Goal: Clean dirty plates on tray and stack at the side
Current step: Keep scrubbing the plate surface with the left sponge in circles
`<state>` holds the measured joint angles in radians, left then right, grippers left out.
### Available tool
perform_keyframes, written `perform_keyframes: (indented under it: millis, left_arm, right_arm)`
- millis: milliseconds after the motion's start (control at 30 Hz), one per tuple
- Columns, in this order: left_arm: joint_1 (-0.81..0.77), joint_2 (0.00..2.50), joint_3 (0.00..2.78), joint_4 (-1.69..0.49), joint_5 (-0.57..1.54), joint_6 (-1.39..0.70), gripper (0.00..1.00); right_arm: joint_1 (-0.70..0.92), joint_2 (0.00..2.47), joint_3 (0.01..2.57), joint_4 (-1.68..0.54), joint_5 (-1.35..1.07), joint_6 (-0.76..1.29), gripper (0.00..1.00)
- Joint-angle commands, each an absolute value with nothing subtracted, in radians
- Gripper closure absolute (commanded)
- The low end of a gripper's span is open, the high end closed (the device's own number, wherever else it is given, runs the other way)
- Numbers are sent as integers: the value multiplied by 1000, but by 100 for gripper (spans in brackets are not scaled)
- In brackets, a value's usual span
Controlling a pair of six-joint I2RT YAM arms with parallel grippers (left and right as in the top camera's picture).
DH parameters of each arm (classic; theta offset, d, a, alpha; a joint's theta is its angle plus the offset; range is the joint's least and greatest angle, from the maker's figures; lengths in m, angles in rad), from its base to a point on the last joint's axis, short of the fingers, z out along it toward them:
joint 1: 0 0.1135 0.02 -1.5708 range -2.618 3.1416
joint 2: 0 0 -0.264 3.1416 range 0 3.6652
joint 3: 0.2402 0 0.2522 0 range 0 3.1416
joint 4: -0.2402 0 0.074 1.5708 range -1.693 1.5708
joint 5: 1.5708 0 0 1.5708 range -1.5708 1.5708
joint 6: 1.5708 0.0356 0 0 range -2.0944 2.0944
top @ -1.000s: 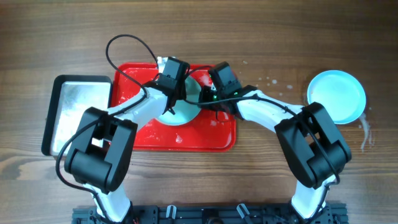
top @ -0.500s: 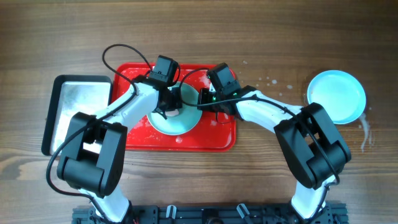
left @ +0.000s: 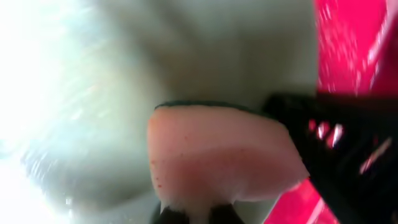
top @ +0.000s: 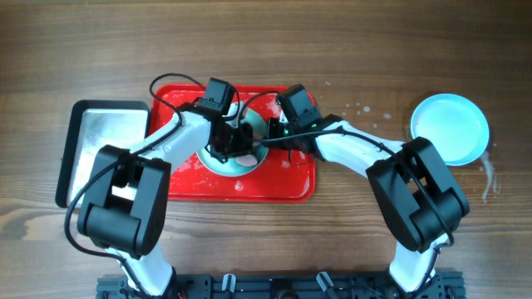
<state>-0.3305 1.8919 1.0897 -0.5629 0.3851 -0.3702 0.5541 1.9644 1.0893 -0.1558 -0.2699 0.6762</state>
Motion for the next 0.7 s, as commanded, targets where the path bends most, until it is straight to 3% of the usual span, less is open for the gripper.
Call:
perform_keyframes:
  millis: [0, 200, 433, 667]
  left_arm:
    - [-258, 1970, 1032, -567, 12, -547, 96]
    - [-260, 1970, 1032, -585, -9, -564, 96]
    - [-267, 1970, 1032, -591, 493, -282, 96]
    - [-267, 1970, 1032, -536, 602, -239, 96]
  right_arm:
    - [546, 2003, 1073, -169, -239, 695, 96]
    - [546, 2003, 1073, -169, -239, 694, 96]
    - [546, 2003, 1073, -169, -239, 695, 96]
    - [546, 2003, 1073, -169, -239, 694, 96]
